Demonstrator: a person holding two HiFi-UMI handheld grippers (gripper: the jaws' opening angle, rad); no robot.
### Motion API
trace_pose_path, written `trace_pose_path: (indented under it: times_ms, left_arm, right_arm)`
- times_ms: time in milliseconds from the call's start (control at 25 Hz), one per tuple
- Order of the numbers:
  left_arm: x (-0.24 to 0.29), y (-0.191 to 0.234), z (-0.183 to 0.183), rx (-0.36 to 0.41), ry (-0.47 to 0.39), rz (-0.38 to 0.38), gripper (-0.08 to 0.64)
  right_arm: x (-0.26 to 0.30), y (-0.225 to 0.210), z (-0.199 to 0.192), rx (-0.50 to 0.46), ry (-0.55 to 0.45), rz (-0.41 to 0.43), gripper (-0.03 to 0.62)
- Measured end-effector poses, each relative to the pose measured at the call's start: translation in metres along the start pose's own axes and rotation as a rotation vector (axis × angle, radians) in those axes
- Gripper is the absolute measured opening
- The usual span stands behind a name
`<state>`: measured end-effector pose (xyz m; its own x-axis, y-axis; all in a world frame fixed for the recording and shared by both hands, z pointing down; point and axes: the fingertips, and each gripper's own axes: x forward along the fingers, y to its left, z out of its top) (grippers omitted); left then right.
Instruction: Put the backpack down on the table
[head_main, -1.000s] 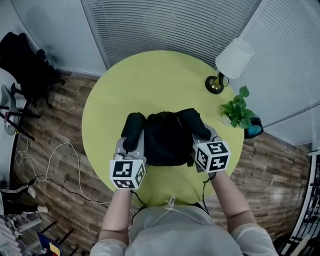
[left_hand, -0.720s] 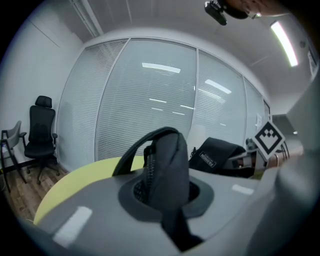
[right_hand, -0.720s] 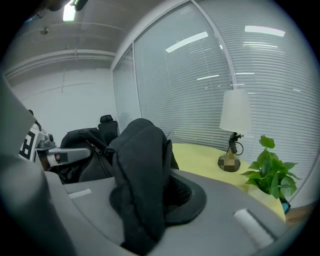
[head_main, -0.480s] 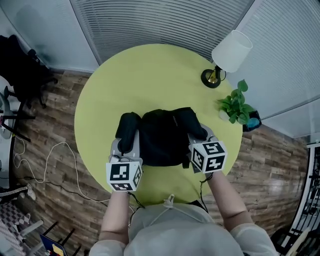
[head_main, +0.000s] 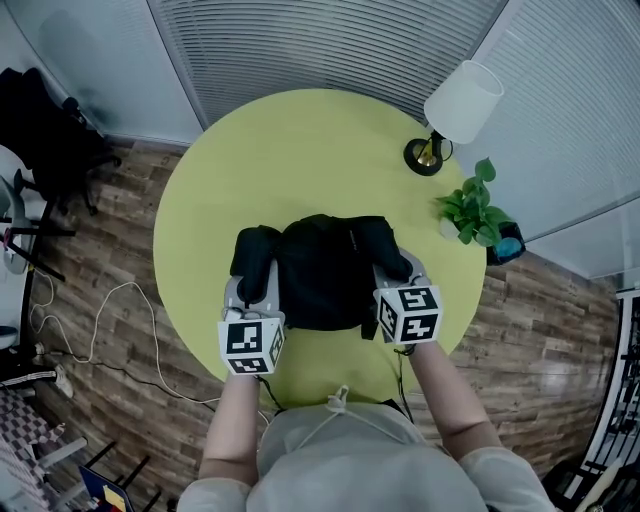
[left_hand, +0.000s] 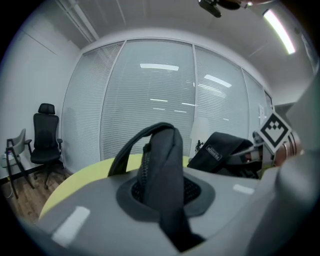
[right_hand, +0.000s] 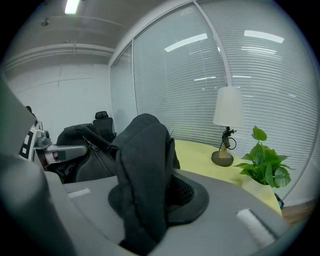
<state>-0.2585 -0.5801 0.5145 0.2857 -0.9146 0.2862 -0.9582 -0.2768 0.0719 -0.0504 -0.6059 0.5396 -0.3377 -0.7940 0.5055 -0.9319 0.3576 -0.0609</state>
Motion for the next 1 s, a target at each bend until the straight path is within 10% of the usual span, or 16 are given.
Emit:
trace_pose_path:
  times_ms: [240, 640, 1000]
  left_arm:
    - [-0.001, 0.008, -0.007, -0.073, -0.029, -0.015, 0.081]
    - [-0.018, 0.027, -0.017, -0.166, -0.09, 0.13, 0.464]
    - [-0.054, 0.02, -0.02, -0.169, -0.107, 0.173, 0.488]
  right_arm:
    - [-0.002, 0.002, -0.009, -0.017, 0.008, -0.002, 0.101]
    - [-0.02, 0.003, 0.005, -0.124, -0.136, -0.081, 0.464]
    - [-0.055, 0.007, 0.001, -0.055, -0.178, -0.072, 0.476]
